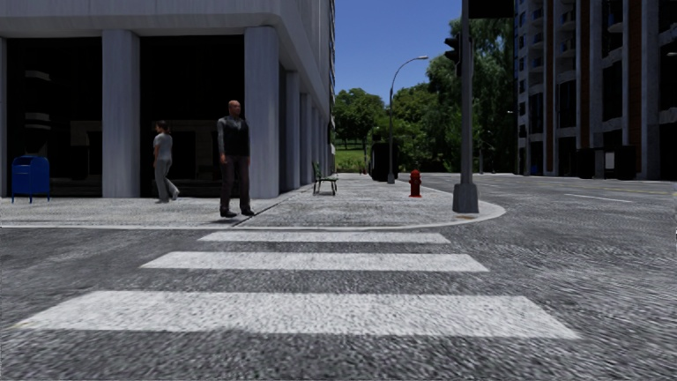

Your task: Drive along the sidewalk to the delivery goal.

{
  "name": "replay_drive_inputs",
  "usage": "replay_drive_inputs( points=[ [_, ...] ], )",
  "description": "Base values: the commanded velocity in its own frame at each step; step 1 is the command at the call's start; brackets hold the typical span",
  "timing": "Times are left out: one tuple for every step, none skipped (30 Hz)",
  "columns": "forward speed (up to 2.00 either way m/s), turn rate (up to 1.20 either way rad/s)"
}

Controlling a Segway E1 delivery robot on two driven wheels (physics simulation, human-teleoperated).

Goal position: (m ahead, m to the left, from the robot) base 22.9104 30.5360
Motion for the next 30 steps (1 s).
replay_drive_inputs(
  points=[
    [1.27, -0.36],
    [1.29, -0.36],
    [1.33, -0.37],
    [1.35, -0.37],
    [1.35, -0.37],
    [1.36, -0.37],
    [1.37, -0.37],
    [1.38, -0.37],
    [1.39, -0.37],
    [1.39, -0.37],
    [1.43, -0.37],
    [1.47, -0.37],
    [1.5, -0.37],
    [1.5, -0.37],
    [1.51, -0.37],
    [1.55, -0.37],
    [1.66, -0.37],
    [2.0, -0.37],
    [2.0, -0.34],
    [2.0, -0.34],
    [2.0, -0.31],
    [2.0, -0.29],
    [2.0, -0.13],
    [2.0, -0.13],
    [2.0, 0.0],
    [2.0, 0.0],
    [2.0, 0.0],
    [2.0, 0.0],
    [2.0, 0.0],
    [2.0, 0.0]
  ],
)
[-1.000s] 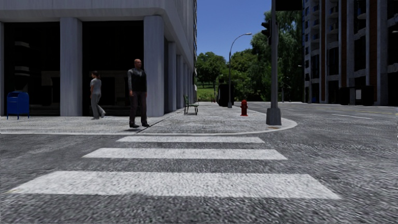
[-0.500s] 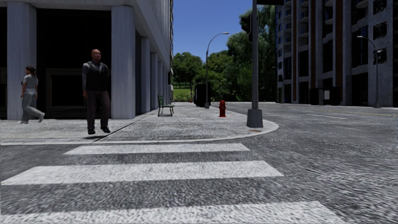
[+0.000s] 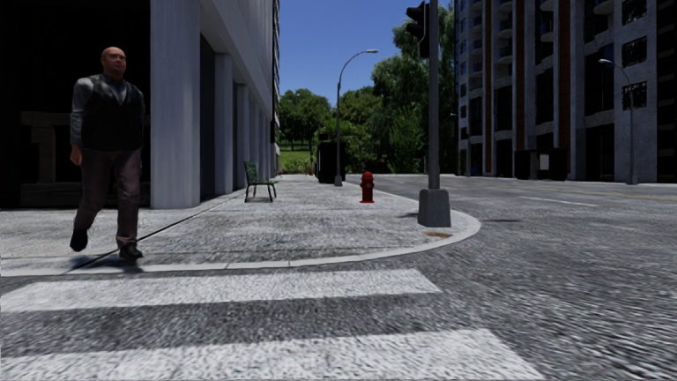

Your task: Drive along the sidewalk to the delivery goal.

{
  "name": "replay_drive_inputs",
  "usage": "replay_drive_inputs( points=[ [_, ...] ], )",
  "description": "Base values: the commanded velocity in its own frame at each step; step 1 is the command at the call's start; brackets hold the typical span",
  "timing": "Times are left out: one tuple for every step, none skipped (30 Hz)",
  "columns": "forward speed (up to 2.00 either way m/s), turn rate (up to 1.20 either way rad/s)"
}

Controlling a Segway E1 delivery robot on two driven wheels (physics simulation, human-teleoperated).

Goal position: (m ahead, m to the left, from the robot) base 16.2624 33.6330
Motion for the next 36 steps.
replay_drive_inputs(
  points=[
    [2.0, 0.0],
    [2.0, 0.0],
    [2.0, 0.0],
    [2.0, 0.0],
    [2.0, 0.0],
    [2.0, 0.0],
    [2.0, 0.0],
    [2.0, 0.0],
    [2.0, 0.0],
    [2.0, 0.0],
    [2.0, 0.0],
    [2.0, 0.0],
    [2.0, 0.0],
    [2.0, 0.0],
    [2.0, 0.0],
    [2.0, 0.0],
    [2.0, 0.0],
    [2.0, 0.0],
    [2.0, 0.0],
    [2.0, 0.0],
    [2.0, 0.0],
    [2.0, 0.0],
    [2.0, 0.07],
    [1.93, 0.16],
    [1.75, 0.19],
    [1.75, 0.19],
    [1.57, 0.24],
    [1.4, 0.33],
    [1.31, 0.41],
    [1.31, 0.41],
    [1.27, 0.47],
    [1.22, 0.49],
    [1.17, 0.5],
    [1.15, 0.53],
    [1.15, 0.53],
    [1.14, 0.57]
  ],
)
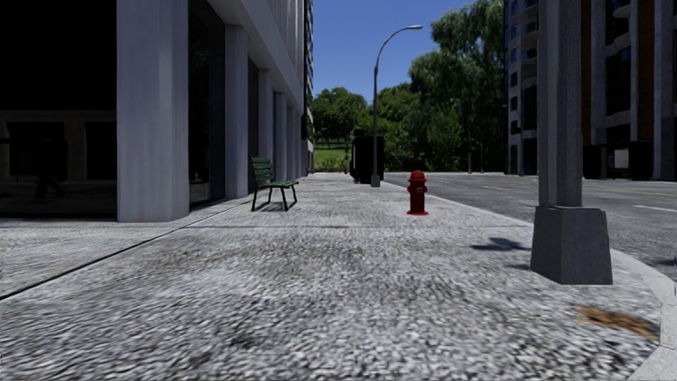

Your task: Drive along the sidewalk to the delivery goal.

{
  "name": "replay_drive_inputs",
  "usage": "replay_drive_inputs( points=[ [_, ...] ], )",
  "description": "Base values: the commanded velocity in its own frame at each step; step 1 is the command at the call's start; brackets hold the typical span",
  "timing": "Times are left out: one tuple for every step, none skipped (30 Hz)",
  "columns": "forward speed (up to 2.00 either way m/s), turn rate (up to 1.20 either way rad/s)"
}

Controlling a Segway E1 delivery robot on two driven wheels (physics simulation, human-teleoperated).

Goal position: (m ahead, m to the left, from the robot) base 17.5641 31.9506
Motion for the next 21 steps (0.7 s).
replay_drive_inputs(
  points=[
    [1.14, 0.58],
    [1.14, 0.59],
    [1.14, 0.63],
    [1.14, 0.63],
    [1.14, 0.66],
    [1.14, 0.66],
    [1.14, 0.67],
    [1.14, 0.67],
    [1.14, 0.67],
    [1.14, 0.68],
    [1.14, 0.69],
    [1.14, 0.69],
    [1.14, 0.69],
    [1.14, 0.7],
    [1.14, 0.7],
    [1.14, 0.7],
    [1.14, 0.7],
    [1.14, 0.7],
    [1.14, 0.7],
    [1.14, 0.7],
    [1.15, 0.7]
  ],
)
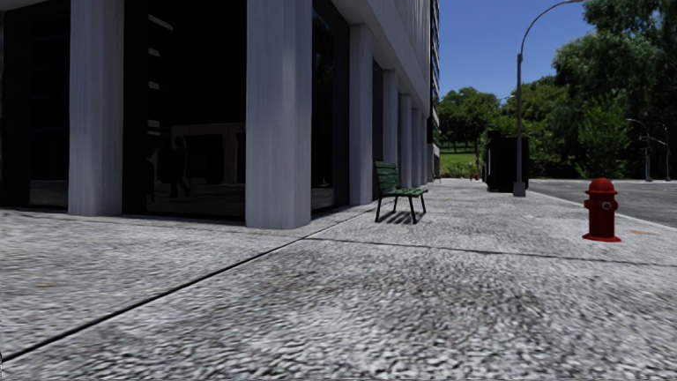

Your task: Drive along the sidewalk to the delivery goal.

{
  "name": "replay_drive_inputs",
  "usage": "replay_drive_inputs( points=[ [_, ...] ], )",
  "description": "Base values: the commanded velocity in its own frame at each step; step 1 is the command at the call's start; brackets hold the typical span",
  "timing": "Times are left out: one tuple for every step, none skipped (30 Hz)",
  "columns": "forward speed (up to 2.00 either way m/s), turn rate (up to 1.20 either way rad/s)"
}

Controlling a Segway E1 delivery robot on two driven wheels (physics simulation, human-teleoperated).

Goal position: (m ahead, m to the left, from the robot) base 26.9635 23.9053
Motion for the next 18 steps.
replay_drive_inputs(
  points=[
    [1.15, 0.7],
    [1.15, 0.7],
    [1.2, 0.7],
    [1.25, 0.7],
    [1.32, 0.7],
    [1.32, 0.7],
    [1.37, 0.7],
    [1.39, 0.7],
    [1.4, 0.7],
    [1.4, 0.7],
    [1.4, 0.7],
    [1.42, 0.7],
    [1.45, 0.7],
    [1.46, 0.7],
    [1.47, 0.69],
    [1.47, 0.68],
    [1.47, 0.68],
    [1.48, 0.68]
  ],
)
